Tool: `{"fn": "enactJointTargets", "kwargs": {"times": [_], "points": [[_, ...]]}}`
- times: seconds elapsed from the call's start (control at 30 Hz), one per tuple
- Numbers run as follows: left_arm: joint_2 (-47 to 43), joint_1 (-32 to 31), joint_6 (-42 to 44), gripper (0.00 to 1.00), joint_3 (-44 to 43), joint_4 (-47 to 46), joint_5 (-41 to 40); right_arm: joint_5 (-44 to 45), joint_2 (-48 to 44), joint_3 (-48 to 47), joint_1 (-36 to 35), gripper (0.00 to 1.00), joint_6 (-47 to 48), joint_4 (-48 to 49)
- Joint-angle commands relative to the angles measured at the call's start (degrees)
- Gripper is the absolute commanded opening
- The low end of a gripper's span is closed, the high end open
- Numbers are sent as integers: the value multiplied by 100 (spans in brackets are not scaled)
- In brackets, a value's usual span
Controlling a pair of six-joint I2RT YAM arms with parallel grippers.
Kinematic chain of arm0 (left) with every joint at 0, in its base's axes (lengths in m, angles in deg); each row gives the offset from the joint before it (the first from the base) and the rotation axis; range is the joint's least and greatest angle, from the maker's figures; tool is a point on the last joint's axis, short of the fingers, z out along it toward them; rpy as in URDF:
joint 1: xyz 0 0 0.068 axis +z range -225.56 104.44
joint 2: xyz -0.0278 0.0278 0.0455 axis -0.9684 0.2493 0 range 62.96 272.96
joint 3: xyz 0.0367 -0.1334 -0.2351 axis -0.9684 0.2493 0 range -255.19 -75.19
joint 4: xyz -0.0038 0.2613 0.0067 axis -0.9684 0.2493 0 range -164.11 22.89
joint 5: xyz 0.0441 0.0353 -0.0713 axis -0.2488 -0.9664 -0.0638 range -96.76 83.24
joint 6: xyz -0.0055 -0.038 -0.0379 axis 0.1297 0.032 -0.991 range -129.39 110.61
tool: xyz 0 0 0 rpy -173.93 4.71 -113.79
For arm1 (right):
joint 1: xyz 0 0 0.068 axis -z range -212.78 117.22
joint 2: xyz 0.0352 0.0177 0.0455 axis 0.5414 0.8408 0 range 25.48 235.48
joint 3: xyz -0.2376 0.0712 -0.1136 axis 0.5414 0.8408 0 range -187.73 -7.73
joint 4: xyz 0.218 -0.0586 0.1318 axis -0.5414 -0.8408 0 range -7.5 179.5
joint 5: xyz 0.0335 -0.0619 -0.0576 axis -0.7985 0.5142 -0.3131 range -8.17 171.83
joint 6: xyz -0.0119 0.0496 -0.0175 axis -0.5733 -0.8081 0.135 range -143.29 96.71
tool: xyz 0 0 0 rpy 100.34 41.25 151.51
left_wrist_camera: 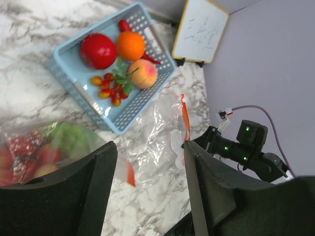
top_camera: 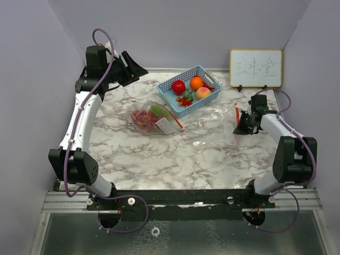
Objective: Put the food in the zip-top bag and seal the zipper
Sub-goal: Pick up the zipper food storage bag at the center of the board, then open the zipper of the food storage bag.
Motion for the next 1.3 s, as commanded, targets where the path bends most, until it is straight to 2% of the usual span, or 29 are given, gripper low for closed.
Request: {"fn": "enactJointTargets", "kwargs": {"times": [0.0,0.1,0.23,0.43,0.63,0.77,1.1,1.17,1.2,1.27], "points": [[205,-234,-726,54,-724,-750,490,-616,-663,-797,-141,2,203,-27],[583,-729,-944,46,-1281,-763,506,-890,-964,-1286,-428,2,262,40],[1219,-1480,-943,47,-1945,-346,335,-1227,-1145,-1887,-791,2,354,128],[1764,-2078,-1429,49,-1899,-749,245,-1461,-1373,-2065,-1348,2,457,217],[2127,-2435,-2025,51,-1659,-1465,140,-1474,-1549,-2164,-1704,2,627,162],[2501,-2705,-1933,51,-2144,-1228,49,-1460,-1552,-2144,-1899,2,630,209],[2717,-2814,-1988,51,-2317,-1276,-66,-1273,-1513,-2220,-2178,2,676,193],[2753,-2827,-1993,48,-2316,-1283,-91,-1275,-1491,-2271,-2192,2,708,150],[2769,-2831,-1984,42,-2318,-1294,-98,-1272,-1489,-2284,-2199,2,707,144],[2780,-2840,-1930,23,-2296,-1283,-128,-1272,-1488,-2292,-2210,2,694,144]]}}
